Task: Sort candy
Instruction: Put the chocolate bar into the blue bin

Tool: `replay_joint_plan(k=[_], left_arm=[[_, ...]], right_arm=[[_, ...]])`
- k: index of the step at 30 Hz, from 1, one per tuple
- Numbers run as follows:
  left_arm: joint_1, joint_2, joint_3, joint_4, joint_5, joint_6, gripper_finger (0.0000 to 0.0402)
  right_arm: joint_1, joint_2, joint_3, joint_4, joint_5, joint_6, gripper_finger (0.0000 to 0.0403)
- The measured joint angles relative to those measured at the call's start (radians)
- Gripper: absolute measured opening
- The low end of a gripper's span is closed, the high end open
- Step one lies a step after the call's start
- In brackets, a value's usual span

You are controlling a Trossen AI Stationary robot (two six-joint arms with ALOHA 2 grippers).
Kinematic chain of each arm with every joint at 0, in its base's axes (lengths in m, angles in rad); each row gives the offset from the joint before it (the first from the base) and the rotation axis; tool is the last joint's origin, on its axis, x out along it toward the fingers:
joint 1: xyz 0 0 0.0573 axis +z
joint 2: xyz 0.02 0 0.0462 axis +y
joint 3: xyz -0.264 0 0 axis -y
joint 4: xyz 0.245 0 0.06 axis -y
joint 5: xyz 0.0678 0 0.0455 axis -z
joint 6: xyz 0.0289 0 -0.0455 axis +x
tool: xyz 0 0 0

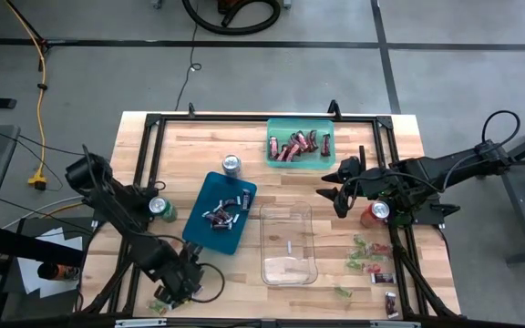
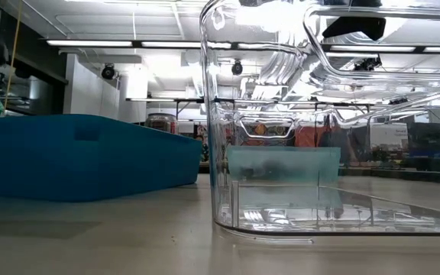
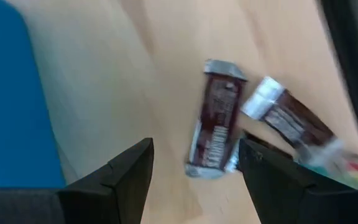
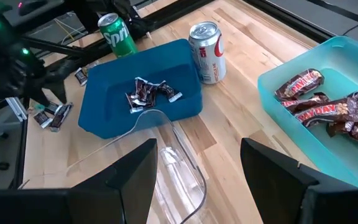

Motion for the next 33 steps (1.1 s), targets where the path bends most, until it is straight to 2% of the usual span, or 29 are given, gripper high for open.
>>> replay_joint_plan(k=[8, 16, 21, 30, 33], left_arm=[[0.003, 0.011, -0.08, 0.103, 0.037, 0.023, 0.0225], [0.004, 0.047, -0.086, 0.162, 0.017, 0.024, 0.0225], [0.001, 0.088, -0.084, 0.19, 0.052, 0.015, 0.0225], [-0.034, 0.131, -0.082, 0.181, -0.033, 0.038, 0.0225], [-0.031, 0.139, -0.081, 0.18, -0.038, 0.034, 0.0206]], right_arm=[[0.0, 0.0, 0.0, -0.026, 0.0, 0.002, 0.0224], [0.0, 0.0, 0.0, -0.05, 0.004, 0.002, 0.0224], [0.0, 0.0, 0.0, -0.066, 0.011, 0.002, 0.0224], [0.0, 0.0, 0.0, -0.092, 0.036, 0.002, 0.0224], [0.0, 0.0, 0.0, -0.093, 0.039, 0.002, 0.0224]])
